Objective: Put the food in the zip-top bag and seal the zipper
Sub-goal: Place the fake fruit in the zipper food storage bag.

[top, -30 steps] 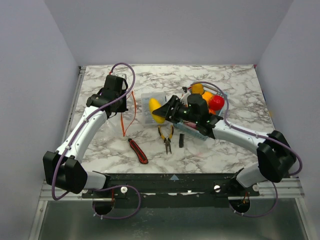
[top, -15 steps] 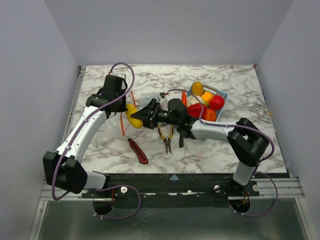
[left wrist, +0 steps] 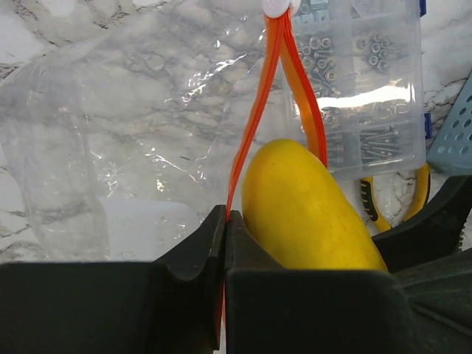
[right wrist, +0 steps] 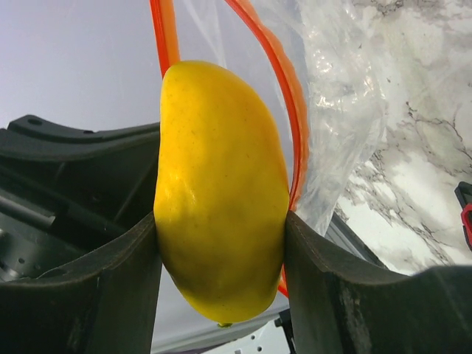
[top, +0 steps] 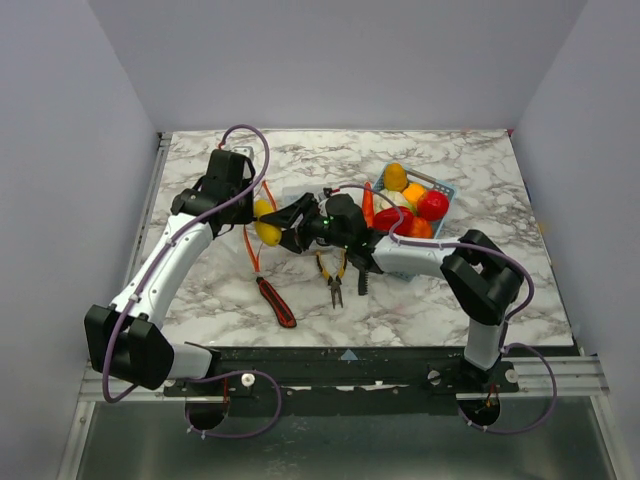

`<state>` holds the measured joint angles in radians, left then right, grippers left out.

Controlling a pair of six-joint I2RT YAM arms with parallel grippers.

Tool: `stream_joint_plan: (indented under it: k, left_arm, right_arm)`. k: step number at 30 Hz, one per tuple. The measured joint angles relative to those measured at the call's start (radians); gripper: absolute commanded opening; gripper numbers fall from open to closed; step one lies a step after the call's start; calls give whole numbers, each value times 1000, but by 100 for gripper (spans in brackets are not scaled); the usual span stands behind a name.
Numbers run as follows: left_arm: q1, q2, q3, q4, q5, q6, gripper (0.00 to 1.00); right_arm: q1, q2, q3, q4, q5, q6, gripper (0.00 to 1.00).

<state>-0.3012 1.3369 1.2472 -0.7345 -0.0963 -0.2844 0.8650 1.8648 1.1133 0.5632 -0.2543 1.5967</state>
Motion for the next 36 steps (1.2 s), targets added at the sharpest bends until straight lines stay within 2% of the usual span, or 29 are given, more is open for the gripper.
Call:
stream_joint_plan:
  k: [10, 12, 15, 25, 31, 36]
  left_arm:
    - [2, -9, 0, 0, 0, -1, 0]
    - [2, -9, 0, 0, 1, -1, 0]
    - [2, -9, 0, 0, 2, -1, 0]
    - [2, -10, 0, 1, 3, -1, 0]
    - [2, -14, 0, 1, 4, -1, 0]
    - [2, -19, 0, 3, 5, -1, 0]
  right_arm:
    - [19, 15, 57, -97, 38, -63, 79]
    - [28, 15, 66, -126, 47, -90, 84]
    - [38, 14, 83, -163, 60, -129, 87]
    - [46, -32, 94, -259, 114, -253, 85]
    - [46, -134, 94, -334, 167, -414, 85]
    - [46, -267, 94, -462, 302, -585, 86]
